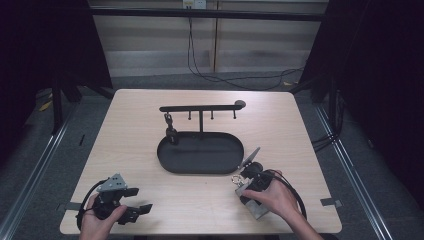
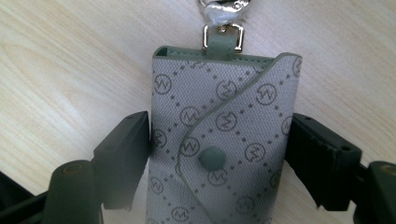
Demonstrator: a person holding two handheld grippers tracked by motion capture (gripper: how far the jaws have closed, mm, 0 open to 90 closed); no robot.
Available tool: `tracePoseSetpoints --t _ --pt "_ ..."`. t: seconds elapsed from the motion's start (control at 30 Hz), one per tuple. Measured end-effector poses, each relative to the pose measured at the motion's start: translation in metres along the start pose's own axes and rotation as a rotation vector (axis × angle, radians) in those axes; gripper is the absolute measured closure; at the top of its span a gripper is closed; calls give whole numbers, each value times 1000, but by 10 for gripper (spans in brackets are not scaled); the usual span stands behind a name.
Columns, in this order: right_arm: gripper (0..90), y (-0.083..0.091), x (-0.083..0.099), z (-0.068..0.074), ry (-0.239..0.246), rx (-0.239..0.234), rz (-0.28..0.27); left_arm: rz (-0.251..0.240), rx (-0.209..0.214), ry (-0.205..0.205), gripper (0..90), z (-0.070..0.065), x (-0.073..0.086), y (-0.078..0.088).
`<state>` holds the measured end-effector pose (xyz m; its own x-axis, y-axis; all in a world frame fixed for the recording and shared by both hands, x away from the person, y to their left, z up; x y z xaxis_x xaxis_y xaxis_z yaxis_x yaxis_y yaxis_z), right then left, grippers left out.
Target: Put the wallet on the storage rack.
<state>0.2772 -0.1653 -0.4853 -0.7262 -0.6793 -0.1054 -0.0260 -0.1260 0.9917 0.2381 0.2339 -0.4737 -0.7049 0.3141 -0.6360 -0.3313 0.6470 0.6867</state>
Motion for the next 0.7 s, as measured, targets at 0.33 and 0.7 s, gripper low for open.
tracePoseSetpoints --t 0.33,0.7 --pt "289 -3 -5 1 -6 15 32 -2 2 4 221 1 0 0" --pt "330 4 -7 -2 -15 -16 45 -8 7 15 212 2 0 0"
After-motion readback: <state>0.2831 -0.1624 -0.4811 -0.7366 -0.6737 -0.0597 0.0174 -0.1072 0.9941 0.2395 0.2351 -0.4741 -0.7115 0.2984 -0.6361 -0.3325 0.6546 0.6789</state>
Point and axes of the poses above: each handheld gripper's, and its own axes: y roughly backward along the jaws, x roughly out of its underside, z roughly to its left, the point moved 2 cm from there along -y, roughly forward along the jaws, and after that the axes turned 11 degrees about y, right-handed, at the moved point
